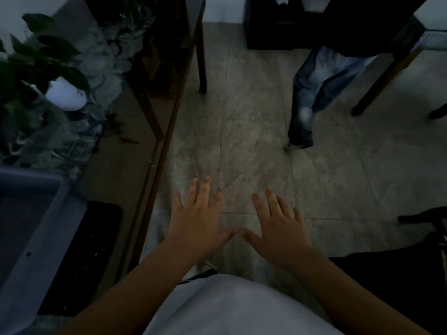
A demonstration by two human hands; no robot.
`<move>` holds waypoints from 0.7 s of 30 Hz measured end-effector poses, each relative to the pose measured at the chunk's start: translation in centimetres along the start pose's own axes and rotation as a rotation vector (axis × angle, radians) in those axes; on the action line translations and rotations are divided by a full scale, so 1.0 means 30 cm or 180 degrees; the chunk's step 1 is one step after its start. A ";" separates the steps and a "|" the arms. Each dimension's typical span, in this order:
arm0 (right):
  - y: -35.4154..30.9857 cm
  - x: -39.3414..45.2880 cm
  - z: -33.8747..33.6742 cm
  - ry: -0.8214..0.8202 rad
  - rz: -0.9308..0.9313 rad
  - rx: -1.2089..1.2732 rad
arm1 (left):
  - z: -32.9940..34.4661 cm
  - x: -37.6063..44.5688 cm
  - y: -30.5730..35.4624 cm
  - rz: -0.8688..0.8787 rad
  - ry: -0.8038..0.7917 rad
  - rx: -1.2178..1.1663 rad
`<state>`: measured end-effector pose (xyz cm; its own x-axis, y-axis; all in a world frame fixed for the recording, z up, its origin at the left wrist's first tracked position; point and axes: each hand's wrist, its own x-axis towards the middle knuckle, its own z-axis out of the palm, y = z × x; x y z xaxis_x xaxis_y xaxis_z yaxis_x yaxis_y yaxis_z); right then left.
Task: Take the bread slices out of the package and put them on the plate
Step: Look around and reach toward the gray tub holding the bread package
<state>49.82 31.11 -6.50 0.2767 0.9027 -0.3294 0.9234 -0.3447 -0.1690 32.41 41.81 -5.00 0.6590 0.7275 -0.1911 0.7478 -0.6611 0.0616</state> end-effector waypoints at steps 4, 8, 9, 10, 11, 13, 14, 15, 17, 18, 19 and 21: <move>-0.069 0.151 -0.048 0.0002 -0.0043 -0.0027 | -0.038 0.105 -0.116 -0.0023 -0.0008 -0.0052; -0.141 0.304 -0.098 -0.0006 -0.0287 -0.0103 | -0.066 0.167 -0.223 -0.0323 0.0068 -0.0104; -0.163 0.345 -0.112 -0.0033 -0.0383 -0.0128 | -0.067 0.172 -0.250 -0.0457 0.0082 -0.0132; -0.186 0.384 -0.124 -0.0057 -0.0506 -0.0175 | -0.065 0.175 -0.276 -0.0608 0.0082 -0.0163; -0.211 0.424 -0.135 -0.0072 -0.0654 -0.0254 | -0.062 0.173 -0.301 -0.0775 0.0079 -0.0199; -0.272 0.506 -0.155 -0.0125 -0.1020 -0.0456 | -0.053 0.159 -0.349 -0.1156 0.0064 -0.0276; -0.309 0.547 -0.166 -0.0178 -0.1234 -0.0544 | -0.050 0.146 -0.372 -0.1370 0.0047 -0.0311; -0.350 0.586 -0.177 -0.0231 -0.1465 -0.0629 | -0.047 0.127 -0.393 -0.1597 0.0028 -0.0344; -0.442 0.652 -0.193 -0.0302 -0.1955 -0.0790 | -0.043 0.073 -0.424 -0.2064 0.0049 -0.0412; -0.491 0.680 -0.199 -0.0339 -0.2209 -0.0843 | -0.044 0.039 -0.433 -0.2303 0.0095 -0.0448; -0.541 0.703 -0.202 -0.0388 -0.2473 -0.0883 | -0.044 0.006 -0.437 -0.2549 0.0138 -0.0488; -0.639 0.737 -0.206 -0.0479 -0.3016 -0.0982 | -0.044 -0.057 -0.432 -0.3041 0.0204 -0.0573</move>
<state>39.88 59.27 -4.81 -0.6240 0.7210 -0.3014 0.7798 0.5992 -0.1812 21.68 49.38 -4.19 -0.2325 0.9549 -0.1849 0.9673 0.2468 0.0580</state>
